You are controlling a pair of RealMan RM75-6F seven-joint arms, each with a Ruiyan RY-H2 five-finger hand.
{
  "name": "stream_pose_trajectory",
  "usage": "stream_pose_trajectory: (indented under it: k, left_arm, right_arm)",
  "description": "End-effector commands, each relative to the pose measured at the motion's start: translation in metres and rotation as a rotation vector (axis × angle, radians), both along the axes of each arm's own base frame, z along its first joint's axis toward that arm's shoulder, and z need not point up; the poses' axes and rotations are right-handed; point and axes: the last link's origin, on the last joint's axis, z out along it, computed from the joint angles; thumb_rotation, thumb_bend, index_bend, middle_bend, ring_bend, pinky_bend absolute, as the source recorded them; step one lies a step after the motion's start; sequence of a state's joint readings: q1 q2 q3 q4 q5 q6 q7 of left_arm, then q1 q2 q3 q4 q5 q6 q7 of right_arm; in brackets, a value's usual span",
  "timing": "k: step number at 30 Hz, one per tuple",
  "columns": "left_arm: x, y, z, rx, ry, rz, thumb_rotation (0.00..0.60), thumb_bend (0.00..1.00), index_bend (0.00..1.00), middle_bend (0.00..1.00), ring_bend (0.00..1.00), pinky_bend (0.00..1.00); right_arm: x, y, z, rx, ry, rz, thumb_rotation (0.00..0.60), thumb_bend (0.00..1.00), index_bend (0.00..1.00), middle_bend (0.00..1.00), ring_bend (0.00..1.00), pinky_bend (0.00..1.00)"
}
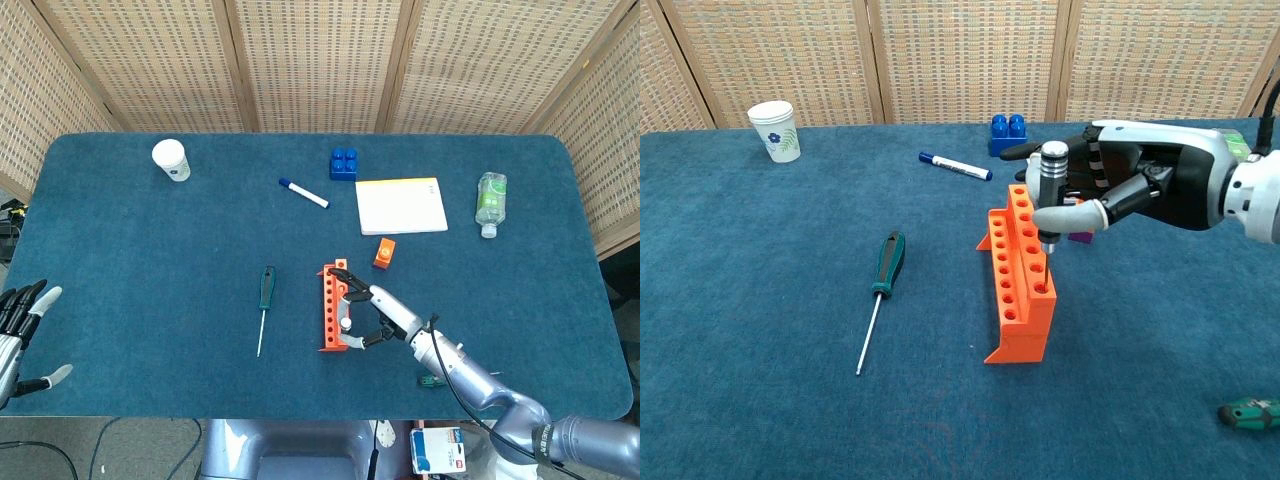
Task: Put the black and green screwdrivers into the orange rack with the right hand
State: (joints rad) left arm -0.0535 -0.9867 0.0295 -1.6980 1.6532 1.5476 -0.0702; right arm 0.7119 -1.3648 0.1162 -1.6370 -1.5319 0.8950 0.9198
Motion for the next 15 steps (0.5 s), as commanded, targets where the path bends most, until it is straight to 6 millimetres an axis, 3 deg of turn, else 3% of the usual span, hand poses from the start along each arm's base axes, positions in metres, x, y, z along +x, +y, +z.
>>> stream_pose_trajectory:
  k: [1,15]
  left_arm:
    - [0.0,0.0,0.0,0.0,0.0,0.001,0.6,0.0,0.0,0.0,0.0,0.0]
    - [0.0,0.001,-0.001,-0.005,0.004,0.006,0.6,0.0,0.0,0.0,0.0,0.0]
  right_arm:
    - [-0.004,0.0,-0.004,0.015,-0.003,0.009,0.6,0.48,0.64,0.0,0.0,0.0]
    - [-0.019,-0.002,-0.018,0.031,0.01,0.03,0.6,0.48,0.64,0.0,0.0,0.0]
